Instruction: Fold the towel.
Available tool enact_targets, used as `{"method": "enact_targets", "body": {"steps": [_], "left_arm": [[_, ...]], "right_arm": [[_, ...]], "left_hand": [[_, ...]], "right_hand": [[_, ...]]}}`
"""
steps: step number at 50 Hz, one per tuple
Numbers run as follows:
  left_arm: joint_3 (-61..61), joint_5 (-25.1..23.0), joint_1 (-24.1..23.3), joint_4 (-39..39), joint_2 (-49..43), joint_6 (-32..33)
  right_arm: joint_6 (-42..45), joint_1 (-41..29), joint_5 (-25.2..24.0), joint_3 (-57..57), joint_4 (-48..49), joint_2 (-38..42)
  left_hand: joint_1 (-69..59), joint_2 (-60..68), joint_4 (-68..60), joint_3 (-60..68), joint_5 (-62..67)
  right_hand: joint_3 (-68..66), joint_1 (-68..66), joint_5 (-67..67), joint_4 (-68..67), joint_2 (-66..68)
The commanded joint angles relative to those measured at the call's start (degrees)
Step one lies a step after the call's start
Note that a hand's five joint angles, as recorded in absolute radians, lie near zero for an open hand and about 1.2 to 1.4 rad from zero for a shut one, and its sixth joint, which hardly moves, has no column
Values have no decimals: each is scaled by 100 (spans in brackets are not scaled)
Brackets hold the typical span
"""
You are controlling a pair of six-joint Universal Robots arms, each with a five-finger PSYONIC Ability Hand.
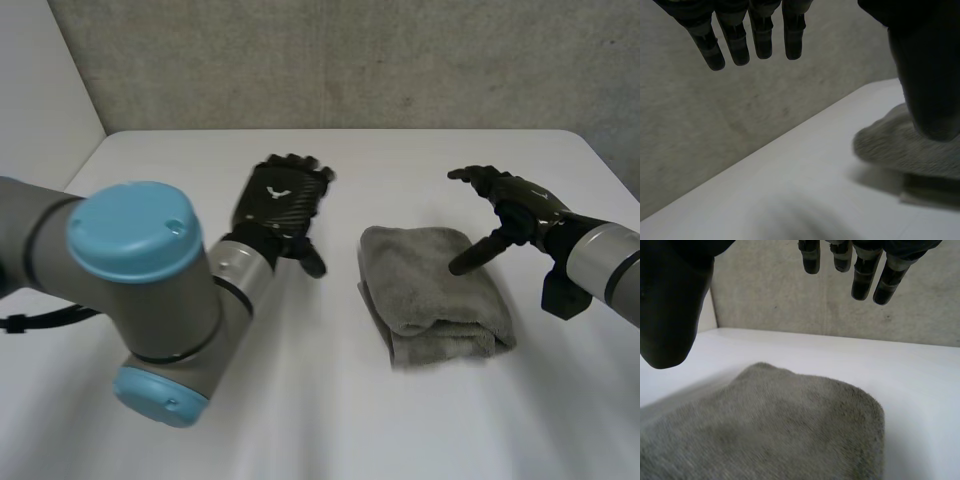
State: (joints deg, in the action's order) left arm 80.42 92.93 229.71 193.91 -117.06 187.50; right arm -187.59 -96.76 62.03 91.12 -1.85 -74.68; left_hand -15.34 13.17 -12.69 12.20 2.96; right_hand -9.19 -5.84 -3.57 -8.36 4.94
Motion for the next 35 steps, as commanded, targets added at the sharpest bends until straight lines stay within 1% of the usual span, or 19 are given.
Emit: {"method": "enact_targets", "body": {"steps": [1,2,4,5,7,9,10,13,15,16,18,23,35], "left_arm": [[-421,-301,-365,-2,-536,-695],[-422,-302,-366,-2,-537,-697],[-562,-538,-436,-2,-765,-1056],[-563,-539,-436,-2,-766,-1058],[-694,-767,-453,-11,-984,-1285],[-738,-846,-462,-20,-1090,-1356],[-738,-847,-462,-20,-1091,-1357],[-826,-891,-462,-20,-1267,-1497],[-887,-908,-462,-46,-1416,-1655],[-888,-908,-462,-46,-1416,-1655],[-897,-917,-462,-46,-1539,-1708],[-870,-917,-462,-55,-1732,-1699],[-817,-882,-436,-38,-1900,-1655]], "right_arm": [[1099,473,-832,-77,-131,611],[1102,474,-833,-77,-132,613],[1521,622,-947,-138,-315,884],[1523,623,-947,-138,-316,885],[1838,737,-947,-296,-447,1226],[1979,781,-947,-375,-518,1376],[2155,825,-956,-437,-597,1517],[2315,869,-965,-490,-650,1624],[2673,931,-965,-578,-711,1799],[2675,931,-965,-578,-712,1799],[2946,931,-947,-604,-738,1922],[3079,931,-973,-596,-738,1966],[3053,860,-982,-595,-720,1958]], "left_hand": [[547,-329,269,-220,-296],[547,-329,269,-220,-296],[547,-329,269,-220,-296],[547,-329,269,-220,-296],[547,-329,269,-220,-296],[547,-329,269,-220,-296],[547,-329,269,-220,-296],[547,-329,269,-220,-296],[547,-329,269,-220,-296],[547,-329,269,-220,-296],[547,-329,269,-220,-296],[563,-346,269,-220,-296],[563,-346,269,-220,-296]], "right_hand": [[-81,584,357,-164,-494],[-81,584,357,-164,-494],[-81,584,357,-164,-494],[-81,584,357,-164,-494],[-81,584,357,-164,-494],[-81,584,357,-164,-494],[-81,584,357,-164,-494],[-81,584,357,-164,-494],[-81,584,357,-164,-494],[-81,584,357,-164,-494],[-81,584,357,-164,-494],[-81,584,357,-164,-494],[-81,584,357,-164,-494]]}}
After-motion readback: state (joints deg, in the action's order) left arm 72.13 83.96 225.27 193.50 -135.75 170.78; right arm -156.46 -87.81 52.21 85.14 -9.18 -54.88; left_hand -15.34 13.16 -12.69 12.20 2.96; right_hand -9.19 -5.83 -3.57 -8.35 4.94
